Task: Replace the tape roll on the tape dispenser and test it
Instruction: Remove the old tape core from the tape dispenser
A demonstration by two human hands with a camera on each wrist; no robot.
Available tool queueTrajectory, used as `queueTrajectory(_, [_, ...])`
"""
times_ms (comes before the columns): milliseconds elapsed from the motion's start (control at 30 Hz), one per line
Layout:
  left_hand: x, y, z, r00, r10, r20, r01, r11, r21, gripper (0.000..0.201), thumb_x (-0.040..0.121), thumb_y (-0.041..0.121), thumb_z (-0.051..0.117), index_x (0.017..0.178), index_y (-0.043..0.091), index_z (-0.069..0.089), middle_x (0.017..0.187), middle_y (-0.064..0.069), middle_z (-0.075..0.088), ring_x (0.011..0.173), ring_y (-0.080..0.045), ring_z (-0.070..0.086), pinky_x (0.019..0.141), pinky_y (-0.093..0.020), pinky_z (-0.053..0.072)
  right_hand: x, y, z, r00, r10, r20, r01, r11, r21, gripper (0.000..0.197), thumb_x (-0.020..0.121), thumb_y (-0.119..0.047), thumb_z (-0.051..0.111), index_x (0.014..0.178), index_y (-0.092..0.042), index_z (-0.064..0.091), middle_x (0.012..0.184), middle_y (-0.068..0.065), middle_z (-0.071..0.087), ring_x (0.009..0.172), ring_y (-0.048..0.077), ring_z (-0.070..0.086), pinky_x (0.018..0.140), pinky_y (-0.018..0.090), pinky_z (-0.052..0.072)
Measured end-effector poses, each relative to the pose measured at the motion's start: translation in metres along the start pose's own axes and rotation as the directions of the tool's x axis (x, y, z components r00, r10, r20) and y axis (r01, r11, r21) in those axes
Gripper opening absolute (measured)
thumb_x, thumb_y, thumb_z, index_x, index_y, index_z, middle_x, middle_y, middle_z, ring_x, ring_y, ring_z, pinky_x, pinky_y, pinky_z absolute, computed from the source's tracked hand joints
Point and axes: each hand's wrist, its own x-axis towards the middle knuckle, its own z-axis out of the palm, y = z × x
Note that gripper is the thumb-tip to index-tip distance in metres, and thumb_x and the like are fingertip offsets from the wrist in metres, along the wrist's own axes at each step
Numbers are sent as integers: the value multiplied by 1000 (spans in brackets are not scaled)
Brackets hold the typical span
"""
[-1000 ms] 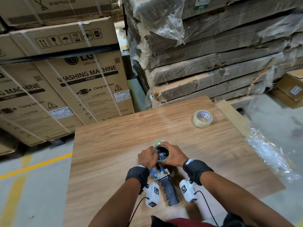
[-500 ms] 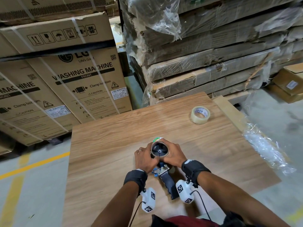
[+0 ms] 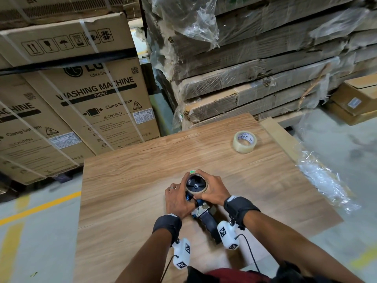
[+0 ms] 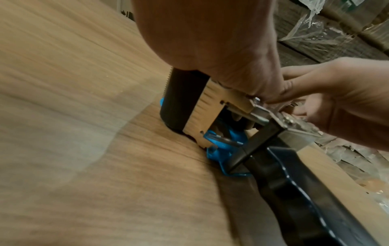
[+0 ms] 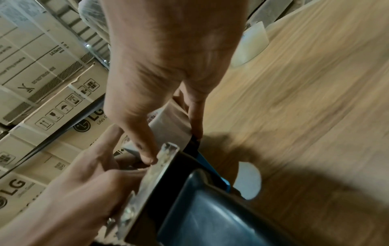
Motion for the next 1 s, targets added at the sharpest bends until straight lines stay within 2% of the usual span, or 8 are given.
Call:
queueTrajectory(167, [1, 2, -1, 999, 18, 27, -19, 999, 32, 96, 71, 42, 66, 156, 38, 19, 106, 3, 73, 110, -26, 56, 97, -36, 36, 3, 5, -4, 997, 80, -5, -80, 996, 37, 81, 54, -24, 95, 131, -26, 68, 115, -10, 75, 109, 6, 69, 98, 12, 50])
queueTrajectory(267, [2, 6, -6, 1000, 23, 8, -23, 1000, 0, 96, 66, 49, 62, 154, 37, 25, 106, 3, 73, 108, -27, 57, 94, -36, 37, -2, 6, 1, 998, 52, -31, -50, 997, 61, 82, 55, -20, 92, 132, -26, 66, 114, -9, 76, 107, 6, 71, 101, 24, 54])
queueTrajectory(333, [1, 7, -7, 1000, 26, -4, -26, 999, -21, 100, 58, 61, 50, 153, 36, 27, 110, 2, 72, 107, -28, 57, 92, -37, 38, -6, 7, 4, 999, 14, -42, -12, 999, 52, 84, 57, -16, 89, 137, -23, 63, 116, -7, 76, 108, 5, 71, 100, 24, 55])
queueTrajectory(433, [1, 6, -6, 1000, 26, -2, -26, 999, -24, 103, 57, 65, 43, 154, 37, 25, 110, 0, 72, 107, -28, 56, 92, -37, 38, -6, 7, 6, 998, 14, -55, -12, 999, 40, 89, 58, -18, 89, 142, -23, 59, 120, -6, 75, 111, 6, 69, 103, 26, 54])
queueTrajectory(567, [6, 3, -1, 999, 19, 34, -19, 1000, 17, 95, 70, 53, 56, 156, 40, 16, 105, 0, 74, 110, -28, 55, 94, -37, 38, 0, 11, 1, 998, 59, -30, -58, 997, 47, 79, 53, -35, 89, 128, -33, 65, 108, -11, 78, 104, 7, 72, 98, 29, 56])
queueTrajectory(667, [9, 3, 2, 999, 19, 41, -21, 999, 51, 96, 74, 42, 65, 156, 41, 15, 106, 0, 73, 110, -26, 55, 94, -36, 38, 0, 13, 0, 996, 79, -37, -76, 994, 73, 78, 52, -32, 89, 127, -34, 66, 107, -12, 78, 103, 6, 73, 98, 28, 57])
queueTrajectory(833, [9, 1, 2, 999, 23, 33, -23, 999, 27, 95, 68, 44, 58, 154, 42, 19, 101, 5, 73, 106, -24, 55, 90, -34, 37, -9, 16, 8, 997, 5, -71, 1, 996, 87, 86, 59, -16, 87, 140, -28, 59, 120, -9, 75, 113, 2, 69, 102, 26, 55])
queueTrajectory(1000, [10, 3, 1, 999, 29, 32, -31, 998, 50, 93, 72, 45, 59, 156, 41, 18, 102, 1, 73, 106, -26, 55, 90, -34, 38, -4, 13, 3, 998, 30, -52, -26, 997, 69, 79, 55, -26, 87, 130, -33, 63, 111, -13, 77, 106, 4, 72, 98, 28, 56])
